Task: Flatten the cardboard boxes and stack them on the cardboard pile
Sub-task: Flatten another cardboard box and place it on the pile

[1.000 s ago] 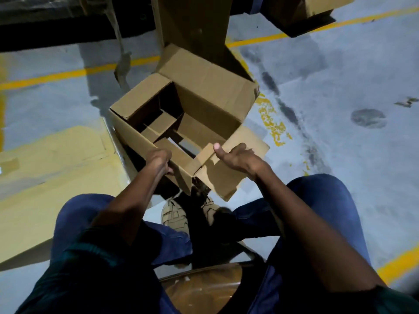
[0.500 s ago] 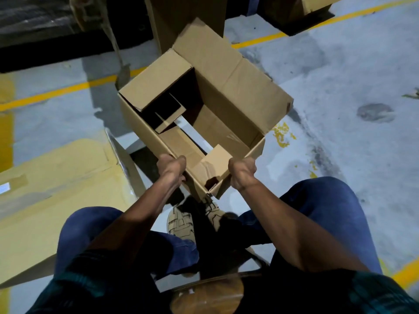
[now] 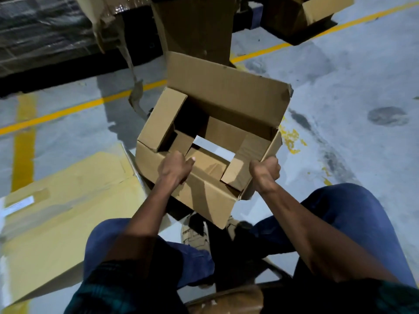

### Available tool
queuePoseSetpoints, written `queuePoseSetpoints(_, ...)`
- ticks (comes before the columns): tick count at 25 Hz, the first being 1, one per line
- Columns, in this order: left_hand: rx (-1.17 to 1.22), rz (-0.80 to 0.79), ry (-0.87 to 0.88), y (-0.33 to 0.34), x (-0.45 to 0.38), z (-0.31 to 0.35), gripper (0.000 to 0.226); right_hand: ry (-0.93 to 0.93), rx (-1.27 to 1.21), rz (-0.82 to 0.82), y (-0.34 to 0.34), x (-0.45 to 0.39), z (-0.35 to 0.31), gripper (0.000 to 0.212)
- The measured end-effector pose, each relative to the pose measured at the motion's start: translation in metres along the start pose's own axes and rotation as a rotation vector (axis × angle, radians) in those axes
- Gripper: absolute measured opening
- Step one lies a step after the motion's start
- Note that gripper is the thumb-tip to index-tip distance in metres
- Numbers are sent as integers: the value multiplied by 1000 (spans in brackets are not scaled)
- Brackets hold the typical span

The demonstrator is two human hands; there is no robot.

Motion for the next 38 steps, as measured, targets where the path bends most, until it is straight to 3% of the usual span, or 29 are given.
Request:
queuePoseSetpoints(3, -2, 38, 260, 7, -9, 14, 28, 71, -68, -27, -2, -10, 5, 31)
queuePoseSetpoints(7, -24, 171, 415, -7, -29, 12, 45, 217, -317, -132, 1, -20, 23, 42)
queuePoseSetpoints(10, -52, 267, 487, -23, -34, 12, 59, 348, -582, -206, 4, -22, 36, 18)
queuePoseSetpoints(12, -101, 287, 527, -31, -33, 15, 65, 426, -686, -207, 4, -20, 38, 17)
queuePoseSetpoints(15, -294, 374, 573, -49, -22, 28, 72, 319, -688, -221, 5, -16, 27, 23)
queuePoseSetpoints(20, -535, 519, 463, -85, 16, 23, 78, 234, -650, -260, 4, -16, 20, 22)
queuePoseSetpoints(25, -572, 756, 227, -130, 44, -28, 86, 233, -555, -341, 3, -10, 31, 23)
queuePoseSetpoints(34, -131, 557, -55, -151, 11, -112, 114, 126, -544, -432, 6, 5, 31, 25)
queuePoseSetpoints(36, -81, 539, -86, -152, 1, -117, 108, 99, -554, -463, 9, 2, 29, 23)
queuePoseSetpoints(38, 13, 544, -136, -154, -8, -121, 82, 85, -558, -477, 13, -3, 27, 23)
Point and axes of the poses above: each hand's wrist, its own x-axis away from the middle knuckle, its own y-axis out of the palm, z = x × y, the point moved 6 cm from there along -x, towards the middle knuckle, and after that the axes turned 1 degree about z, right-handed, at the moved point
